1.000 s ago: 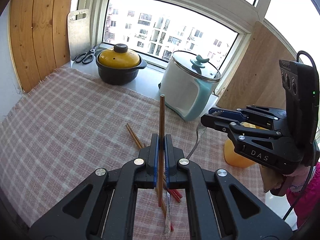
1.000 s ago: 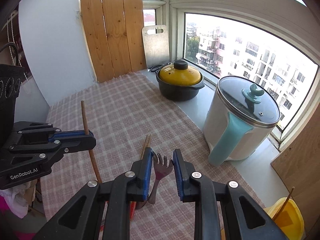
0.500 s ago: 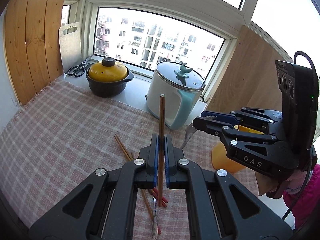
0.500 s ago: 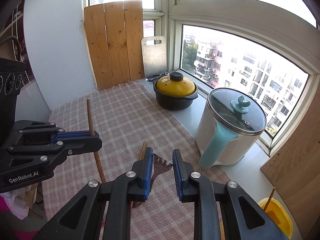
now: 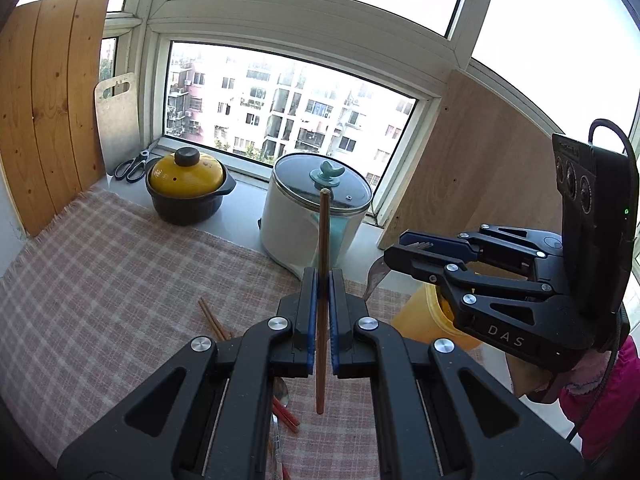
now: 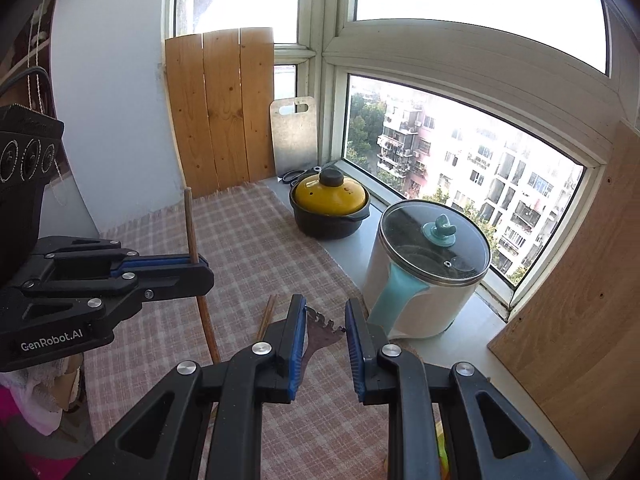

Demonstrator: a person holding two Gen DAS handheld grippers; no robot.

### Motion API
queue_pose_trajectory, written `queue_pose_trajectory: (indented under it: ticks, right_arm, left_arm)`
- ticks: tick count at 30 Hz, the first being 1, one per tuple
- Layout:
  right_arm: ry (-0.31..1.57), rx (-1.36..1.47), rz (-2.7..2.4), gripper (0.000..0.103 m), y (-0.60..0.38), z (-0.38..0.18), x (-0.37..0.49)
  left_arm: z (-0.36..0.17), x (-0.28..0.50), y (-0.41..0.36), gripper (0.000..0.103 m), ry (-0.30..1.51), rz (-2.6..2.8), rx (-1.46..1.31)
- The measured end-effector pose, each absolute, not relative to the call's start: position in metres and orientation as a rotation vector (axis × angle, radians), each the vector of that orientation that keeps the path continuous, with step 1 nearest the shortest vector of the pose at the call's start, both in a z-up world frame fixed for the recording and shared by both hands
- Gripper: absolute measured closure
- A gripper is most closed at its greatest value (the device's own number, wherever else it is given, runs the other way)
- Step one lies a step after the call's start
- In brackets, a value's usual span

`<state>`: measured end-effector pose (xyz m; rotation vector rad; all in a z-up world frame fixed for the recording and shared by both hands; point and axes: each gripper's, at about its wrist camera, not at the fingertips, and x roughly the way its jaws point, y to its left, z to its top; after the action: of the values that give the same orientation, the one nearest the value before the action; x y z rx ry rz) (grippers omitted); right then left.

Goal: Organize utensils
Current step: 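Carry the chopstick and fork in both tools to the yellow container, then lower both tools into the container and open them to drop chopstick and fork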

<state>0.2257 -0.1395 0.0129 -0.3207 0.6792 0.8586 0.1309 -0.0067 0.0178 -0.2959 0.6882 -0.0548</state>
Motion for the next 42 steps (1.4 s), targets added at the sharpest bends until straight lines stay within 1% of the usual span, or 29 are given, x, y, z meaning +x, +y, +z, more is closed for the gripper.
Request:
queue_pose_trajectory:
  ticks: [13,18,30,36,42]
  right_arm:
    - [0.596,-0.297,0.812,0.085,-0.203,0.069,0.219]
    - [0.590,-0.301,0.788,0.084,-0.228,0.081,0.217]
    - [0.687,-0.307,0.709,0.084,-0.297,0.092,0.231]
    - [0.728,-0.373,0.674,0.084,-0.308,0.092,0.242]
    - [0.779,-0.401,0.658,0.085,-0.310,0.079,0.257]
  left_arm:
    - [0.058,0.148,-0.049,0.100,0.603,-0.118,-0.276]
    - [0.067,0.154,-0.067,0.100,0.587,-0.147,-0.270]
    - [0.075,0.179,-0.103,0.100,0.582,-0.187,-0.288]
    - [0.076,0.199,-0.127,0.100,0.586,-0.200,-0.269]
    - [0.067,0.219,-0.147,0.100,0.609,-0.208,-0.259]
